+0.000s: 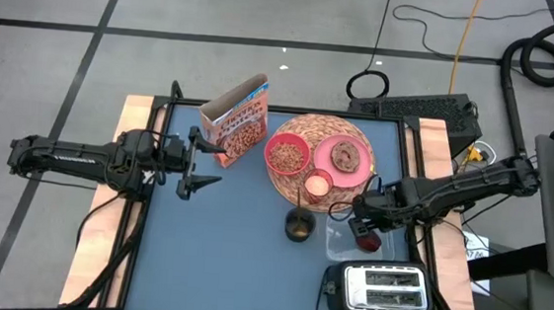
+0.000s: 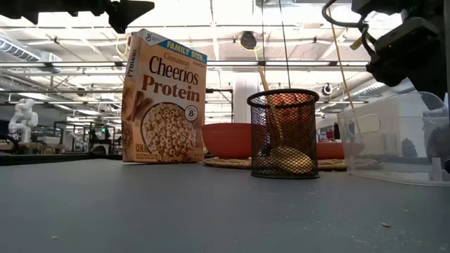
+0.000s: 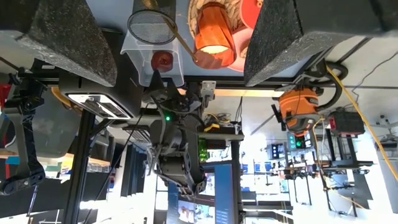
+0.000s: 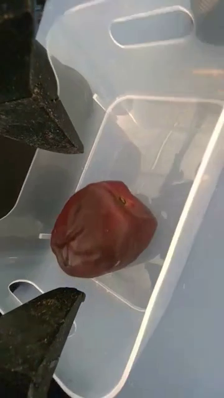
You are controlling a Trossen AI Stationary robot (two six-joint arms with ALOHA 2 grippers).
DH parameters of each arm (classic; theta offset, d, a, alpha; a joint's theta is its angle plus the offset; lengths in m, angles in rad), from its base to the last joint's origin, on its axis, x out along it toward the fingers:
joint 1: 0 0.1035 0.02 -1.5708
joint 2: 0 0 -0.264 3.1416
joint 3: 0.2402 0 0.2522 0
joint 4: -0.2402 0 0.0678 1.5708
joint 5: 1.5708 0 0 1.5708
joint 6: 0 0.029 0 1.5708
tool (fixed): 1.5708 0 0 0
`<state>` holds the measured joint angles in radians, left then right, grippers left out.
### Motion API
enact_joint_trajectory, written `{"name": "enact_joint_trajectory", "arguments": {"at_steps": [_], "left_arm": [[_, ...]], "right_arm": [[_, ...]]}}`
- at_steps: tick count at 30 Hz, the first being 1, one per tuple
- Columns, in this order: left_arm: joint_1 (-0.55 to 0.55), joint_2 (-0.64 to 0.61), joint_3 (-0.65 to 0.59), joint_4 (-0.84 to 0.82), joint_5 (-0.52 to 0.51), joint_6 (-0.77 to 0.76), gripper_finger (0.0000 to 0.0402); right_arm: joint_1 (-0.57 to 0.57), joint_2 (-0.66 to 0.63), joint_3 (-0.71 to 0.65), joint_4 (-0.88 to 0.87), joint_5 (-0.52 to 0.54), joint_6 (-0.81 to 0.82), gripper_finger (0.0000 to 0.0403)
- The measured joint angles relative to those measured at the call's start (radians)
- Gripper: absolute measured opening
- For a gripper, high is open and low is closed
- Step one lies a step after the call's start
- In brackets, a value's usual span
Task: Arrange a breakfast setting
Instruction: Put the red apple on the top center of the brown woven mat
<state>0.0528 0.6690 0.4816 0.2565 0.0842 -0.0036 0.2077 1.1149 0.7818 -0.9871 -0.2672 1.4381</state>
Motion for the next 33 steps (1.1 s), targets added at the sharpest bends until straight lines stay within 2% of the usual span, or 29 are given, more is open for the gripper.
{"name": "enact_joint_trajectory", "arguments": {"at_steps": [33], "left_arm": [[0.0,0.0,0.0,0.0,0.0,0.0,0.0358]], "right_arm": [[0.0,0.0,-0.158,0.168,-0.024,0.088,0.0357]]}}
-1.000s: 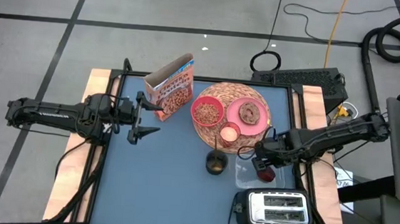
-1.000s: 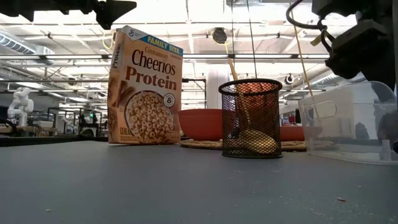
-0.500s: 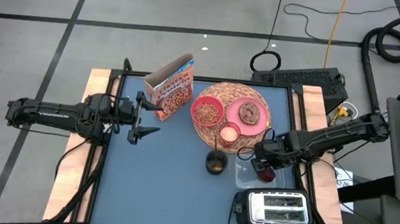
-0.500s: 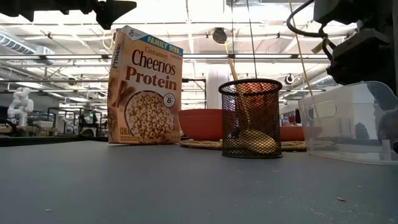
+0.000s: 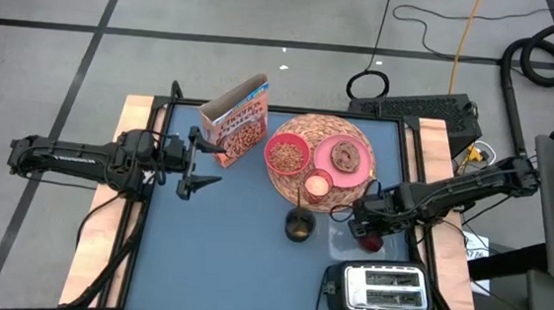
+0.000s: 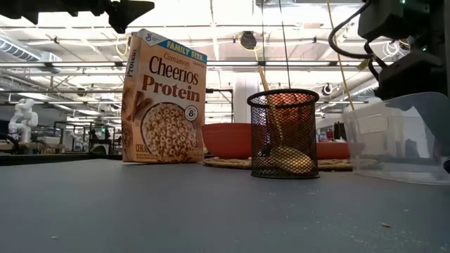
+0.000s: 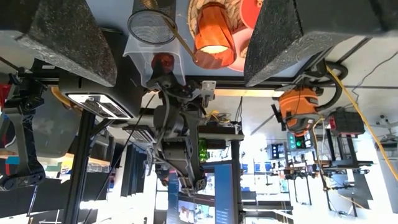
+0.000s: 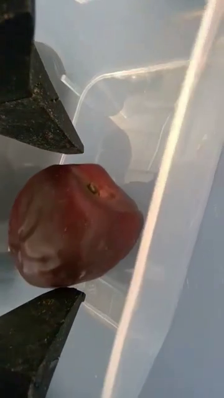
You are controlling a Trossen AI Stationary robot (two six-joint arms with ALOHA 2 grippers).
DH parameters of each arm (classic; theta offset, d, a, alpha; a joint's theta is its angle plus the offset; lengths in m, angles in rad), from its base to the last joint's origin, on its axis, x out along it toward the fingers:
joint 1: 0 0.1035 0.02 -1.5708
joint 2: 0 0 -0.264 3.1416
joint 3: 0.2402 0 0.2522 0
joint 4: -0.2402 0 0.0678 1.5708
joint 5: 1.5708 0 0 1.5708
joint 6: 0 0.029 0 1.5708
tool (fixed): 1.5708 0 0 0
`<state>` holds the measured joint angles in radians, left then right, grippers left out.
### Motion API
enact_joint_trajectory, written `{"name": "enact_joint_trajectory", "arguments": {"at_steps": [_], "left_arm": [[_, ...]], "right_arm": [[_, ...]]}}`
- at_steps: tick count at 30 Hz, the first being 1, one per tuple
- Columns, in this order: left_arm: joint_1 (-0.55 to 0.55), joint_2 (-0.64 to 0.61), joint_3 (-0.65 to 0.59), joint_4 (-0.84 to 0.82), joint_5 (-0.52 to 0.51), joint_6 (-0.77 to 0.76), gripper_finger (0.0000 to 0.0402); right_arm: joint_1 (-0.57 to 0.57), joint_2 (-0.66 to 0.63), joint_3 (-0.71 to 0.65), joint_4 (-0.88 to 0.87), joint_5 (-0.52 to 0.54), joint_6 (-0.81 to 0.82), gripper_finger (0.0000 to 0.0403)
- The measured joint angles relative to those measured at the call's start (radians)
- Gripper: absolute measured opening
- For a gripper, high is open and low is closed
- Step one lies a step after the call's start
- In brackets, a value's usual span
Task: Arrange a breakfast setting
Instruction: Put the red apple on the top center of the brown woven mat
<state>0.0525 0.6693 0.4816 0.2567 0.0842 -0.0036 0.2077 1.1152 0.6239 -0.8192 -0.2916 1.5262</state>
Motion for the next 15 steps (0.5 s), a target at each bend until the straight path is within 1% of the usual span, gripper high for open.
{"name": "enact_joint_trajectory", "arguments": {"at_steps": [4,12,15], "left_arm": [[0.0,0.0,0.0,0.0,0.0,0.0,0.0358],[0.0,0.0,0.0,0.0,0.0,0.0,0.0358],[0.0,0.0,0.0,0.0,0.0,0.0,0.0358]], "right_arm": [[0.0,0.0,-0.003,0.0,0.0,0.007,0.0347],[0.0,0.0,-0.003,0.0,0.0,0.032,0.0293],[0.0,0.0,-0.003,0.001,0.0,0.033,0.0278]]}}
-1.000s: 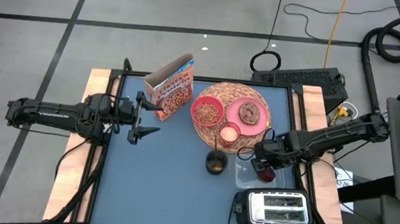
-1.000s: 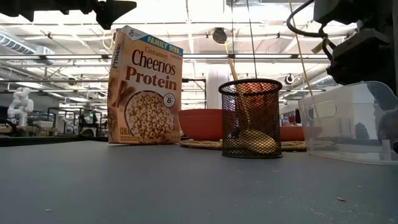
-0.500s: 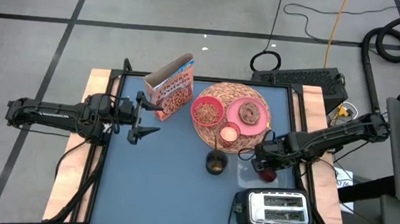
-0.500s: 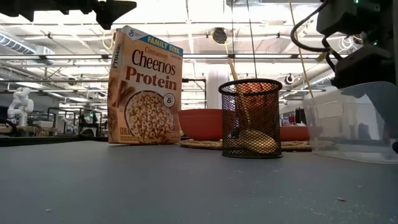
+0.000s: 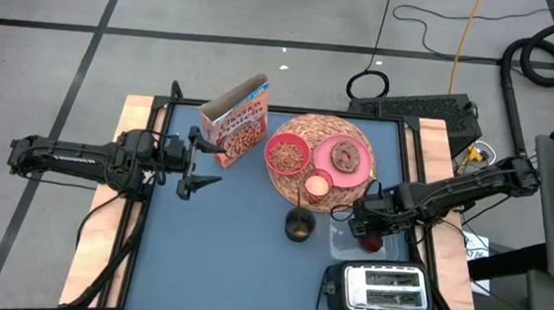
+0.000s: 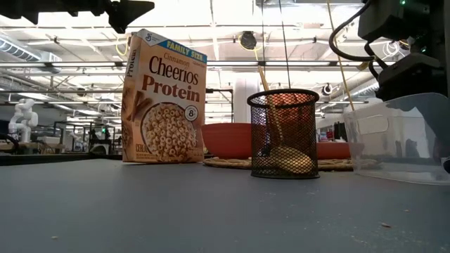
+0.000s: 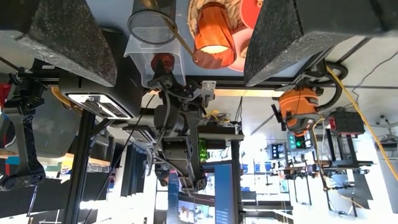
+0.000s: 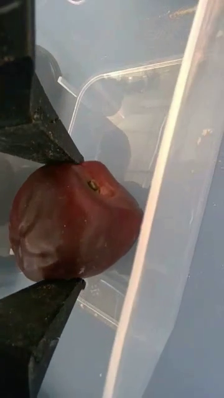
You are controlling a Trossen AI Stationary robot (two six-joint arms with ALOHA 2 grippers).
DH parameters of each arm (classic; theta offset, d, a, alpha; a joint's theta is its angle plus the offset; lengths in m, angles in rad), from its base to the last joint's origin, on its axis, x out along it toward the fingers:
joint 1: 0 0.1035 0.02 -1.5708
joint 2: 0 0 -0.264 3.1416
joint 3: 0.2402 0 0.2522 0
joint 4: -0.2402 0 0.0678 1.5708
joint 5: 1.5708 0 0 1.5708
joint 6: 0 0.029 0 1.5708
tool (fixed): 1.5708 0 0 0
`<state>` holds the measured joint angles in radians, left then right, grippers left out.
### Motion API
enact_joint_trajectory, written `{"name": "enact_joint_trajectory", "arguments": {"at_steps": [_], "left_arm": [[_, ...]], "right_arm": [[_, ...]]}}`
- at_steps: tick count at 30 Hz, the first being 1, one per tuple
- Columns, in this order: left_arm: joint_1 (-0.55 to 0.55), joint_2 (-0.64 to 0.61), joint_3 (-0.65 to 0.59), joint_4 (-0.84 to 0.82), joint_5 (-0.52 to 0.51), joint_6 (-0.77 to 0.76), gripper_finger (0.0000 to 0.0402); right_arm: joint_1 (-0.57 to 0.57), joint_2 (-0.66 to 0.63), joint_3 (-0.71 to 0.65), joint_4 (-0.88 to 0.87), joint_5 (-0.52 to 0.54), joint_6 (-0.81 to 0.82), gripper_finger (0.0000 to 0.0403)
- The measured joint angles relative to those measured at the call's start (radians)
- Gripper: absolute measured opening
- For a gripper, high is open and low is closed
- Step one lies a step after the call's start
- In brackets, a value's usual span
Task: Arrange a breakfast setting
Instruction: Put the red apple on the top center of the brown woven mat
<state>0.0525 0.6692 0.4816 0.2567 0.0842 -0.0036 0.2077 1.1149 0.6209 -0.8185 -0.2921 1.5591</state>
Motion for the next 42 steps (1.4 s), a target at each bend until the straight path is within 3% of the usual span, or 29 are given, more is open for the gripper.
{"name": "enact_joint_trajectory", "arguments": {"at_steps": [9,20,42], "left_arm": [[0.0,0.0,0.0,0.0,0.0,0.0,0.0358],[0.0,0.0,0.0,0.0,0.0,0.0,0.0358],[0.0,0.0,0.0,0.001,0.0,0.0,0.0358]], "right_arm": [[0.0,0.0,0.0,0.03,-0.002,0.0,0.0272],[-0.001,-0.026,0.0,0.074,-0.09,0.0,0.0273],[-0.005,-0.323,0.0,0.074,-0.071,0.109,0.0273]]}}
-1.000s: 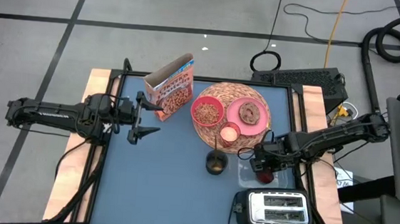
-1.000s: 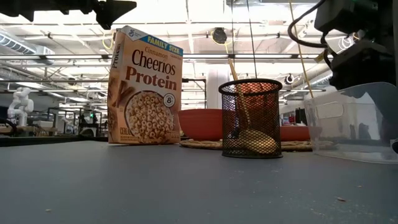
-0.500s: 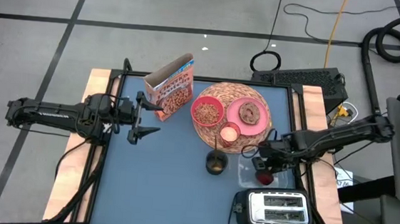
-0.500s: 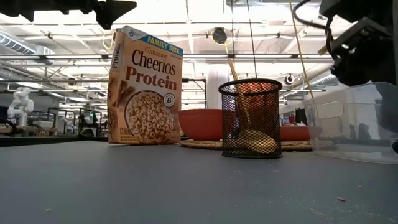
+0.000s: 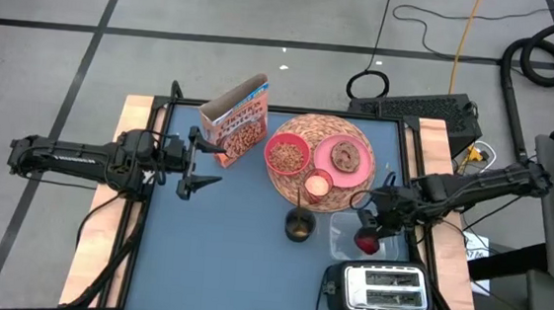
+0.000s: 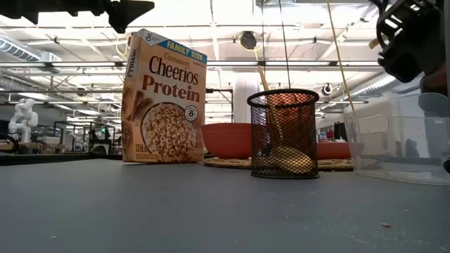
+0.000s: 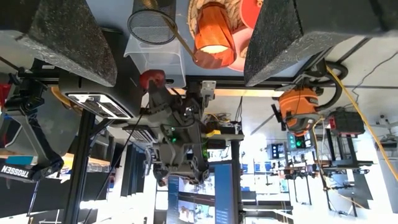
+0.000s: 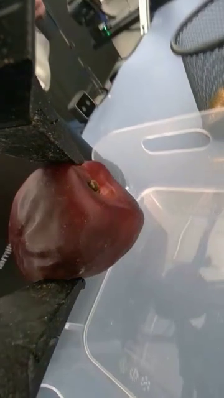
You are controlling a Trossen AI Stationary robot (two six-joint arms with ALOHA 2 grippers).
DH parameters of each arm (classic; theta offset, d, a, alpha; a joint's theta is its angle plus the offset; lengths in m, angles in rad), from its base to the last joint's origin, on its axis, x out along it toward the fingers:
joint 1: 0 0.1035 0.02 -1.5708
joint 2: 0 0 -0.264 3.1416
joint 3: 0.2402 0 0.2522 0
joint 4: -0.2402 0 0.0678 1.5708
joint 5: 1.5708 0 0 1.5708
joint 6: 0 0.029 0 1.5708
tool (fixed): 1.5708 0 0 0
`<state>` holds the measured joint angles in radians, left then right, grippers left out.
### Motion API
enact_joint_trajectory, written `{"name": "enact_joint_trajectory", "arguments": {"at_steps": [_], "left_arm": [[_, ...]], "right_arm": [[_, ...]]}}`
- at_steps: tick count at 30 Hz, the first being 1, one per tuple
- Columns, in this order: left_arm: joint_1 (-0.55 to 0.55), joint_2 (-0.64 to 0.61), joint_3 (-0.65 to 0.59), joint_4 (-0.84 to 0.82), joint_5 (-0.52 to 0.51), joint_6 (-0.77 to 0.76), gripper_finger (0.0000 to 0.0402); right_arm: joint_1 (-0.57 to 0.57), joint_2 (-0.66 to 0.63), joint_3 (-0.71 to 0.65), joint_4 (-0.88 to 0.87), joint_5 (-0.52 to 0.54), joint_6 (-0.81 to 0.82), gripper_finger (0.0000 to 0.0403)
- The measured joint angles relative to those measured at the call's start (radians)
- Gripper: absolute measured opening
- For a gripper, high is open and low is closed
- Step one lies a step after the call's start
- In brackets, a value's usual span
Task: Arrange a breakfast setting
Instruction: Put the red apple on the top center of the brown woven mat
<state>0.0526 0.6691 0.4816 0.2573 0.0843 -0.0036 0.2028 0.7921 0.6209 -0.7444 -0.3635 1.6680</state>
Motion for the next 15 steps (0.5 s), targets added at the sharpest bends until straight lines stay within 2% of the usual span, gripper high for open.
{"name": "enact_joint_trajectory", "arguments": {"at_steps": [9,15], "left_arm": [[0.0,0.0,0.0,0.002,0.0,0.007,0.0358],[0.0,0.0,0.0,0.002,0.0,0.06,0.0358]], "right_arm": [[0.0,-0.07,0.0,0.022,0.009,-0.002,0.0273],[0.0,-0.111,0.0,0.126,0.079,-0.011,0.0273]]}}
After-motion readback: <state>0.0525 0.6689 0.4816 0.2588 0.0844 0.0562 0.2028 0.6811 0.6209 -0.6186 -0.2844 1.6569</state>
